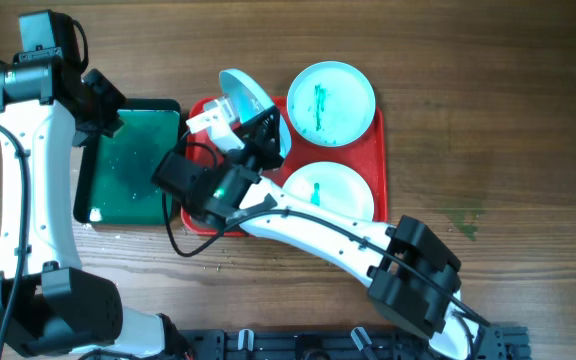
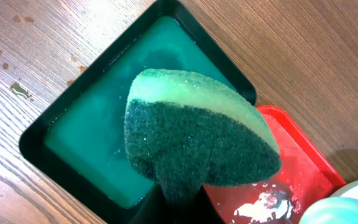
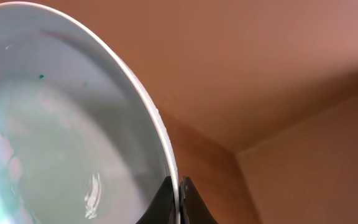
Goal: Clean dirty plates on tray and stack at the side
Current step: 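Carry the scrubbed plate right of the red tray and set it down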
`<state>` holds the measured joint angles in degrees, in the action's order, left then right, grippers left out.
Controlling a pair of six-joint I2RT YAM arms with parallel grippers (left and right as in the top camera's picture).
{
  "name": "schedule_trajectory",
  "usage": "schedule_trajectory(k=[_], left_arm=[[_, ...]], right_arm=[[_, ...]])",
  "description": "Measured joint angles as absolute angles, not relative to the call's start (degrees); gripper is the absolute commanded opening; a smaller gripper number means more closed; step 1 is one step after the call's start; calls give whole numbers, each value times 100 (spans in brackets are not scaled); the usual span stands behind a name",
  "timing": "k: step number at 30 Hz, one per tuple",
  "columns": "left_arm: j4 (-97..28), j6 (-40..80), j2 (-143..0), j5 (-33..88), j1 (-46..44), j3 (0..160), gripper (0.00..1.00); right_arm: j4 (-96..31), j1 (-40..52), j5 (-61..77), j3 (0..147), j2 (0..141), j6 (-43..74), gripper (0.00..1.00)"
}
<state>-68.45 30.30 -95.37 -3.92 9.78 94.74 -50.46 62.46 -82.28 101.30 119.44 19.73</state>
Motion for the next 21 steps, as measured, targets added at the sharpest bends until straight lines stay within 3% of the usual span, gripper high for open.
schedule_trajectory(k=[4, 11, 14, 17, 21], left_arm=[[-6842, 3030, -9537, -392, 978, 9474, 4], [-6947, 3030, -9537, -390, 978, 9474, 4], [-6947, 3030, -9537, -390, 978, 9474, 4], [-6958, 3030, -9537, -390, 978, 9474, 4], [-6947, 3033, -9539, -368, 978, 9472, 4]], right_arm=[[-5009, 6361, -8134, 10130, 11944, 1911, 4], [-5057, 6154, -4740, 10130, 11874, 1249, 4], [-4980, 5105, -2235, 10130, 11340, 1234, 4], [-5043, 3990, -622, 10127, 11185, 1492, 4], [-5496, 2493, 613, 10127, 11185, 1981, 4]])
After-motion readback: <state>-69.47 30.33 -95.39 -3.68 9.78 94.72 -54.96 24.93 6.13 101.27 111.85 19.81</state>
